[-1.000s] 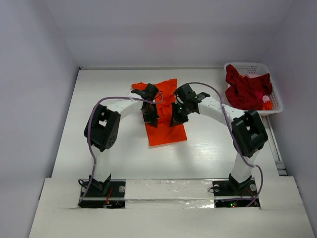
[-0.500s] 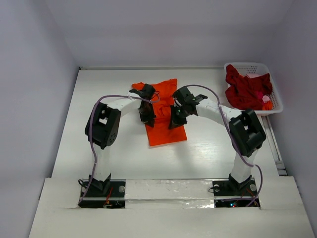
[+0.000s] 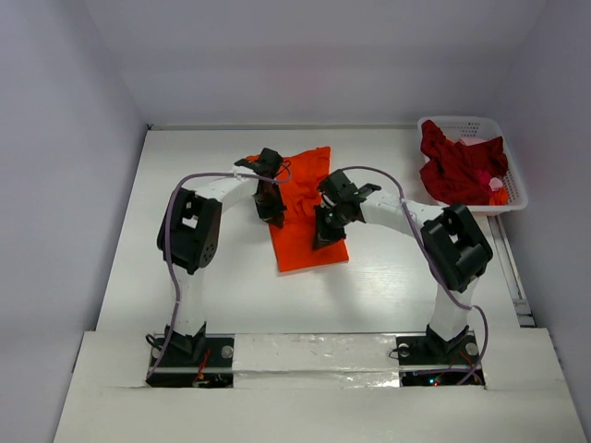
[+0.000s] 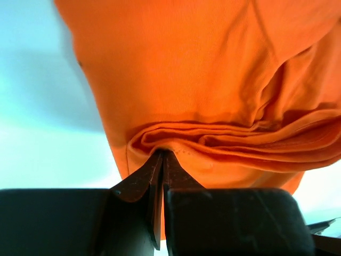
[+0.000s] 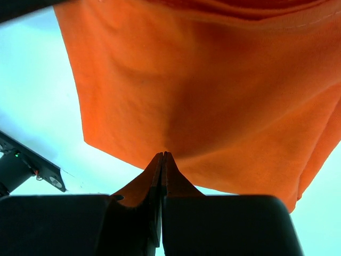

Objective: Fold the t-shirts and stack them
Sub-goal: Fold the folded rectangular tshirt in 1/3 of the way

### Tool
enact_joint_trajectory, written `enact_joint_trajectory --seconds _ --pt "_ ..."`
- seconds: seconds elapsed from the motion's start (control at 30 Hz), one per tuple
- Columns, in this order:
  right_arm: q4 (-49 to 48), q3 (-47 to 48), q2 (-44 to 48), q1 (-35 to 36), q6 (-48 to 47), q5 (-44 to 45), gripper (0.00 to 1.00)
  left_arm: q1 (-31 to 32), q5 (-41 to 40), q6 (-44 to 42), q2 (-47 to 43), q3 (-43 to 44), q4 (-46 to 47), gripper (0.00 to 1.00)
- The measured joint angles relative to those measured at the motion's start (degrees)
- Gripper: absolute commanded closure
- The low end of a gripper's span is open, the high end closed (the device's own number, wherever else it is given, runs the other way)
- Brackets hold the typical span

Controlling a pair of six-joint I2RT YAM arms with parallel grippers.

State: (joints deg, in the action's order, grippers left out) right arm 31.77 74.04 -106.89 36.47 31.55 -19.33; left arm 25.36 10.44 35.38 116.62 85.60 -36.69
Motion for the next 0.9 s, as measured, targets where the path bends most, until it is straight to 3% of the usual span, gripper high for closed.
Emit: enact_joint_trajectory --seconds 0.3,0.53,0.57,0.6,0.7,0.9 --pt "4.04 3.67 0.07 -0.02 -0.33 0.83 0.96 -3.02 0.07 -0.61 0.33 7.48 -0.61 0.96" --pt "6.91 17.70 3.98 -5.88 -0.39 0.42 0.57 -8.87 0.63 -1.97 -0.22 11.21 -0.85 0.55" --pt "6.93 19.45 4.42 -8.09 -0.44 0.17 0.47 -9.94 0.50 -2.23 -0.68 11.30 -0.85 0.50" --pt "7.02 21.35 4.55 -10.69 -0.39 -0.11 0.42 -10.99 0.33 -2.34 -1.16 11.30 -0.92 0.42" --pt "7.76 27.54 2.58 -18.29 -1.53 -0.59 0.36 -14.08 0.15 -2.56 -3.13 11.28 -0.55 0.32" --pt "9.86 41.83 -10.54 -25.46 -3.72 -3.19 0.36 -17.70 1.01 -1.68 -4.81 10.82 5.05 0.37"
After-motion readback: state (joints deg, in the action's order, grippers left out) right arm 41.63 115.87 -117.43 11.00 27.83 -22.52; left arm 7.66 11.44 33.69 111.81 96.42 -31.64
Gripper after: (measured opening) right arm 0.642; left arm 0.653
